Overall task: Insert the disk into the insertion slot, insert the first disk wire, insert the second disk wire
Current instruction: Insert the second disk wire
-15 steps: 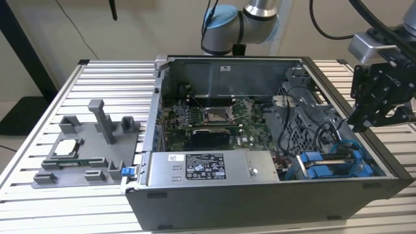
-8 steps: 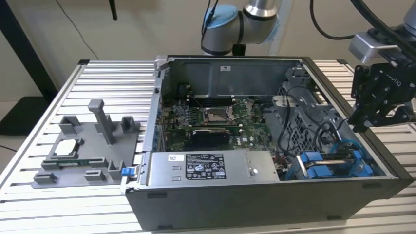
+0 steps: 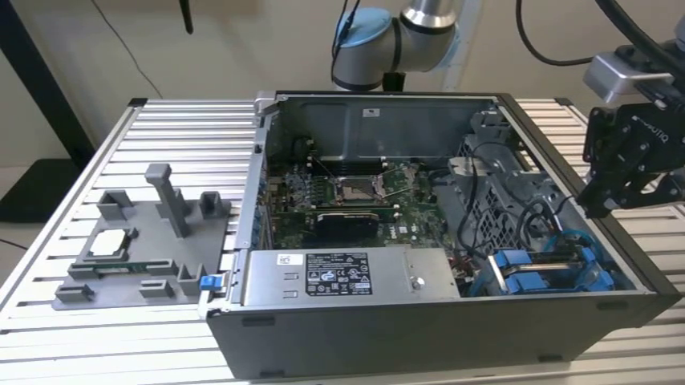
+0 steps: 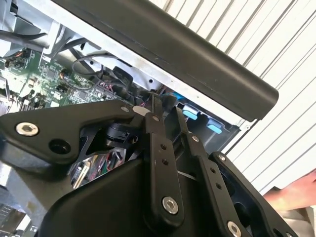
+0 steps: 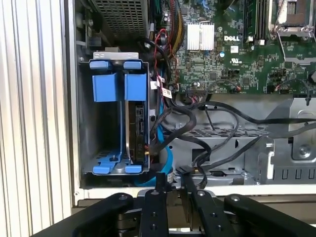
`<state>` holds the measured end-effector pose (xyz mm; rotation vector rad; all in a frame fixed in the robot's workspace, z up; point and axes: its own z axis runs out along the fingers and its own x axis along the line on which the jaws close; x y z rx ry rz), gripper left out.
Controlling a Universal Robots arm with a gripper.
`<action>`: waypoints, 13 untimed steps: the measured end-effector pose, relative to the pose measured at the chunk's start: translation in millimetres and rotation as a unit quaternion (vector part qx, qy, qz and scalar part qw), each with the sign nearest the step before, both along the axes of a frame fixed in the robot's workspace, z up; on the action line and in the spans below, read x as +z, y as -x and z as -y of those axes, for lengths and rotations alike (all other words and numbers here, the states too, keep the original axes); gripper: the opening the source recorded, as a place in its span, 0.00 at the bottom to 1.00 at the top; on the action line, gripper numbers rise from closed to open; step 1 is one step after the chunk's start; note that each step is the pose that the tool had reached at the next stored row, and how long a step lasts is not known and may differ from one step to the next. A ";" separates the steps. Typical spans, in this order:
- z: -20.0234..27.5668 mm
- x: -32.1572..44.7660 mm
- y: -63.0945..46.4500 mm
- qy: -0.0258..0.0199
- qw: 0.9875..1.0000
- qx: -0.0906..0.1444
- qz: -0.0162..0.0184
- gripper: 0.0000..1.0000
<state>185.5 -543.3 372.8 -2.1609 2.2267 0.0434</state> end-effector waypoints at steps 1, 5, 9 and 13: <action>0.3 0.0 -1.1 0.000 1.000 0.000 -0.001 1.00; 1.0 -0.1 -3.5 -0.003 1.000 0.000 -0.005 1.00; 1.0 -0.2 -3.5 -0.016 1.000 0.000 -0.005 1.00; 1.0 -0.2 -3.5 -0.039 0.999 -0.001 -0.005 1.00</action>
